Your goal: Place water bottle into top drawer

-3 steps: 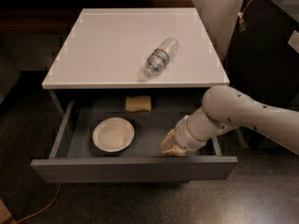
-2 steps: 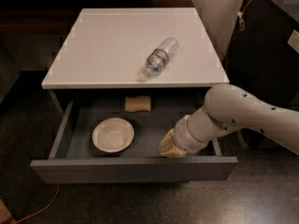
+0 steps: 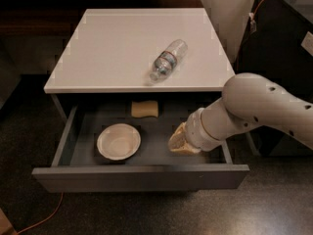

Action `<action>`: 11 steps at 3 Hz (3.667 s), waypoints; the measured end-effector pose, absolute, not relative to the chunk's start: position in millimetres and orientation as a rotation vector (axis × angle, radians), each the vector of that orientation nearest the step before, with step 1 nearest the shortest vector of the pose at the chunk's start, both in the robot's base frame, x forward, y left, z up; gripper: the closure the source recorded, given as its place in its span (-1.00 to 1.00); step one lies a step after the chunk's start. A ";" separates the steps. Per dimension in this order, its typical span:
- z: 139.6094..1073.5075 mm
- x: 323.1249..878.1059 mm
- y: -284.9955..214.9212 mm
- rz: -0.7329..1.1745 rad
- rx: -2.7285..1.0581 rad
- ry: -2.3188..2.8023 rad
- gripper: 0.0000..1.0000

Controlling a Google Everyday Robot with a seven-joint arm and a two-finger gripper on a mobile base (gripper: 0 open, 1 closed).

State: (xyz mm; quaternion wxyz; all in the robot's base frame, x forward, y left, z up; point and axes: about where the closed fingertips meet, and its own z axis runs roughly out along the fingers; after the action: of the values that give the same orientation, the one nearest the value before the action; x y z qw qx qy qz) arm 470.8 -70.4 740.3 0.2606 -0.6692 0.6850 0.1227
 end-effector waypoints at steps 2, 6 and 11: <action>794.9 499.9 -76.7 0.184 -1.857 1.732 0.63; 878.0 556.6 -92.4 0.043 -2.020 1.563 -1.00; 894.8 655.6 -111.2 -0.100 -2.233 1.456 -1.00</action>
Offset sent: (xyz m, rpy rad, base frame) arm 0.0516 -0.0109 0.0931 -0.0505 -0.2334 0.0931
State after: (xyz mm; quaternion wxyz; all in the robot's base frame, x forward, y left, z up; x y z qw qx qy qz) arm 655.6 -111.2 894.8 0.2348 -0.8136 0.5306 -0.0363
